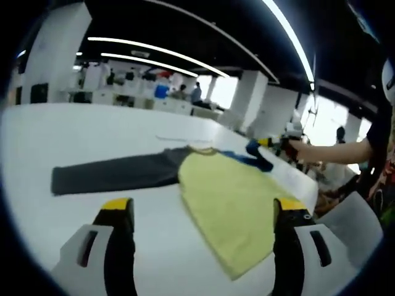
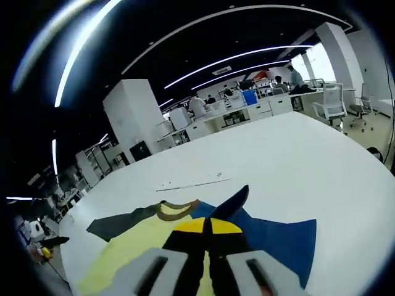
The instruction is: Fold the garment on the visible template until the final outline fits inside the template.
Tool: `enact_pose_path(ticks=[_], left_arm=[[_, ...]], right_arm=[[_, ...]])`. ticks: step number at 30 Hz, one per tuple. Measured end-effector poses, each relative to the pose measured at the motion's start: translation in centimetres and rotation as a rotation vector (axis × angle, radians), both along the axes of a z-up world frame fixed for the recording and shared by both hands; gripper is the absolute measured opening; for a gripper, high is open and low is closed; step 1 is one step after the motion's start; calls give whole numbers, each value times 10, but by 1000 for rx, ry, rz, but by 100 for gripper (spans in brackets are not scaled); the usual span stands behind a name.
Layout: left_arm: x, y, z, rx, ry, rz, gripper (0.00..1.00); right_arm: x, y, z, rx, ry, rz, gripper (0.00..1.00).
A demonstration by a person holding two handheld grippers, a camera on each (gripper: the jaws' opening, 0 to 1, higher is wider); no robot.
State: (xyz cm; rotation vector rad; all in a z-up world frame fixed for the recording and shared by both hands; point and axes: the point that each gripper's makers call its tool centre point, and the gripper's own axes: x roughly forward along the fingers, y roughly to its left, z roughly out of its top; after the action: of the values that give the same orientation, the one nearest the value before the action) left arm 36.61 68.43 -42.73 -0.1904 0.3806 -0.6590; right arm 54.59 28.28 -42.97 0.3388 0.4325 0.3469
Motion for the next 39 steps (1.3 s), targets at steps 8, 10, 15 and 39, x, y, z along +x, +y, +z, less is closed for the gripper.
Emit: enact_pose_path(ticks=[8,10,15,39], left_arm=[[0,0,2,-6,-8,2,89],[0,0,2,-4,-9,1,89],[0,0,2,-2,-11,-1,89],[-2,-3,-3,3,11,-22,88]], right_arm=[[6,42,14,18,-31,68,0],[7,53,16,18,-36,87,0],[10,80,23,48,-49,122,0],[16,209,14,68,-26,307,0]])
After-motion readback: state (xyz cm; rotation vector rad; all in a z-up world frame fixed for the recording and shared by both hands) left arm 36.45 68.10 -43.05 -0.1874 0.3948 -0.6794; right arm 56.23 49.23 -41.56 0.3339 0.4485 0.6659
